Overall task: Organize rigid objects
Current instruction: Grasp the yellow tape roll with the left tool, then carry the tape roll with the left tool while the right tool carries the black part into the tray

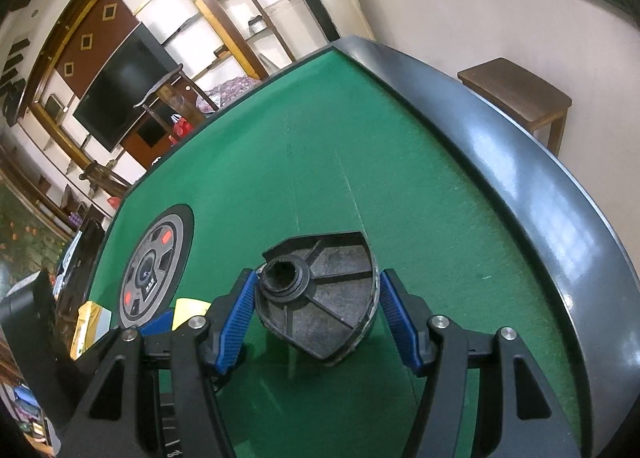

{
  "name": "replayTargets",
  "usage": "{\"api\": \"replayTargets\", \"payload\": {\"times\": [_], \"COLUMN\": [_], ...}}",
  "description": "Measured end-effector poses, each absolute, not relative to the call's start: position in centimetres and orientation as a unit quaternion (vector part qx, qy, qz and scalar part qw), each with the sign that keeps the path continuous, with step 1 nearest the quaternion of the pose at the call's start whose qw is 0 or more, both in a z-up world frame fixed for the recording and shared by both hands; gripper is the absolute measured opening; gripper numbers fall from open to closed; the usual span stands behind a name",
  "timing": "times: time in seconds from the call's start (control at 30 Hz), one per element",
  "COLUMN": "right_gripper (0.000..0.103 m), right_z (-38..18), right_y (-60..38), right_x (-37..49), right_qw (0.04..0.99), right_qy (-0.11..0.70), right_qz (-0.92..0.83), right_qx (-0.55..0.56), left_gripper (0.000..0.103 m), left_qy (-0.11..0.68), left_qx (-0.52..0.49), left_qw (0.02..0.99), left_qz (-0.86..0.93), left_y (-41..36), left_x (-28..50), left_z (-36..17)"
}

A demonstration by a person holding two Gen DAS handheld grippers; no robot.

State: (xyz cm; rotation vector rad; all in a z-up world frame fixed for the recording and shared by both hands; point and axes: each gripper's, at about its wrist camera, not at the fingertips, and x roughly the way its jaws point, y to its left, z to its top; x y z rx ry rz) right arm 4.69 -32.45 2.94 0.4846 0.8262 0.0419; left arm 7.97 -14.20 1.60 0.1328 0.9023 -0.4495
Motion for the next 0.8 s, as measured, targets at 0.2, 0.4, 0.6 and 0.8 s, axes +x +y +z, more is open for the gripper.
{"api": "replayTargets", "payload": {"times": [0.2, 0.4, 0.6, 0.8], "right_gripper": [0.061, 0.061, 0.061, 0.061], "right_z": [2.8, 2.7, 2.9, 3.3], "right_y": [-32.4, -31.7, -30.1, -27.5], "right_x": [5.1, 5.4, 5.2, 4.9], "right_qw": [0.887, 0.889, 0.898, 0.906], "right_qy": [0.401, 0.404, 0.397, 0.391], "right_qz": [0.023, 0.028, 0.036, 0.049], "right_qx": [0.229, 0.216, 0.186, 0.152], "left_gripper": [0.046, 0.046, 0.046, 0.046], "left_qy": [0.442, 0.458, 0.432, 0.398], "left_qx": [0.075, 0.003, -0.049, -0.084], "left_qw": [0.866, 0.861, 0.878, 0.904], "left_qz": [-0.222, -0.220, -0.203, -0.134], "left_y": [-14.4, -10.6, -3.6, 7.5], "left_x": [8.4, 6.9, 1.6, -3.5], "left_z": [1.9, 3.2, 7.1, 10.8]}}
